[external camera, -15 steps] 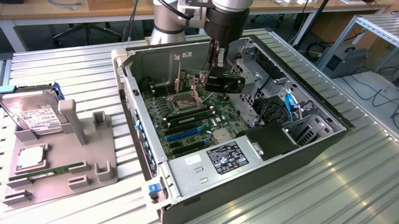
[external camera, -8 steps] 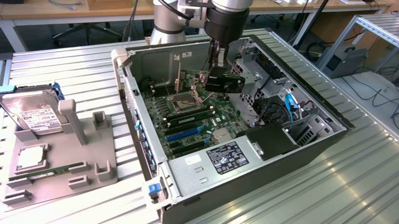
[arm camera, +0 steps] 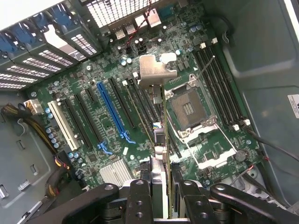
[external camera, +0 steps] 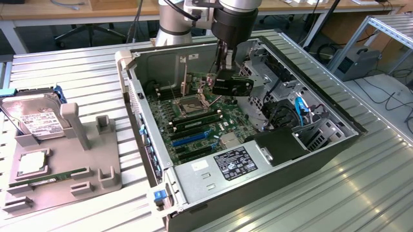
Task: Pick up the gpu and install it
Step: 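Insert the gpu into the slot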
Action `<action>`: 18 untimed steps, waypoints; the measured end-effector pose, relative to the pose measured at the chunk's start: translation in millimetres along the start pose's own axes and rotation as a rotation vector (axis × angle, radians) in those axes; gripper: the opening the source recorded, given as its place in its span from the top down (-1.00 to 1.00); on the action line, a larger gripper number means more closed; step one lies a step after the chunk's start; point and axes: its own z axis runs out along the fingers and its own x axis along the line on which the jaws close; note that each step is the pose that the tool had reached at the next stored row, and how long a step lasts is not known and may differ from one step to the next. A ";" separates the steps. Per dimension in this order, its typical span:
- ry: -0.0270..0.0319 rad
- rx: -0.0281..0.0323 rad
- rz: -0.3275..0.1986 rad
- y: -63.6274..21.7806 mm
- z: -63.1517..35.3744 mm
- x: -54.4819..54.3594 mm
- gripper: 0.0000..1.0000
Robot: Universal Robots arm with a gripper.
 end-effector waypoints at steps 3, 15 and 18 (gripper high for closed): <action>0.0000 -0.0001 -0.004 0.0 0.0 0.0 0.44; -0.0005 -0.0008 -0.023 0.0 0.2 0.0 0.44; -0.0006 -0.0009 -0.026 0.0 0.2 0.0 0.44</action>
